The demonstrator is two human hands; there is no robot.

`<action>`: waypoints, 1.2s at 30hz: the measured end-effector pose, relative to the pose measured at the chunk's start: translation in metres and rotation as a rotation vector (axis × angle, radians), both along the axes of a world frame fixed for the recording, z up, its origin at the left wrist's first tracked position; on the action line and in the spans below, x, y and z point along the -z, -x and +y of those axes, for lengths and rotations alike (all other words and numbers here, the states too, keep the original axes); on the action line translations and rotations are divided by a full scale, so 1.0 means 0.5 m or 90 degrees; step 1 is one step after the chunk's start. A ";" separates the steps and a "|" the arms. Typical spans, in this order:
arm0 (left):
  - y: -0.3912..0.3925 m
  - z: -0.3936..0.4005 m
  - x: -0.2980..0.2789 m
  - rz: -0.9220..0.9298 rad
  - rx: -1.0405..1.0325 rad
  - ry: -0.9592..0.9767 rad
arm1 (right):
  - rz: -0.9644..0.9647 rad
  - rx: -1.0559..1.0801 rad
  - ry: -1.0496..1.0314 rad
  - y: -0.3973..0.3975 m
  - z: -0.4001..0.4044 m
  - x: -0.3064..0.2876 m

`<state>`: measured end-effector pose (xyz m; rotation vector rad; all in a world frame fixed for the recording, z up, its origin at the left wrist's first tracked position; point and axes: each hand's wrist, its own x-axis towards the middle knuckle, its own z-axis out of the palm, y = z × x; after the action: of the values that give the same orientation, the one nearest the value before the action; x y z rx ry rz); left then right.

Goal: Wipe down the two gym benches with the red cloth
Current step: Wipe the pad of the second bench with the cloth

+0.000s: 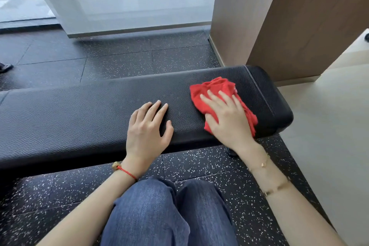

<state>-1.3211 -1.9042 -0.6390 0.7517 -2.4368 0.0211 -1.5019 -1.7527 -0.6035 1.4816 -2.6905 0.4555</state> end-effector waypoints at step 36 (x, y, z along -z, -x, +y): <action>-0.089 -0.054 0.004 0.022 -0.081 0.009 | -0.024 -0.028 -0.053 0.023 -0.151 -0.019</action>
<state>-1.2765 -1.9311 -0.6410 0.8932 -2.3506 0.0749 -1.5135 -1.8284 -0.5941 1.5715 -2.7429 0.3824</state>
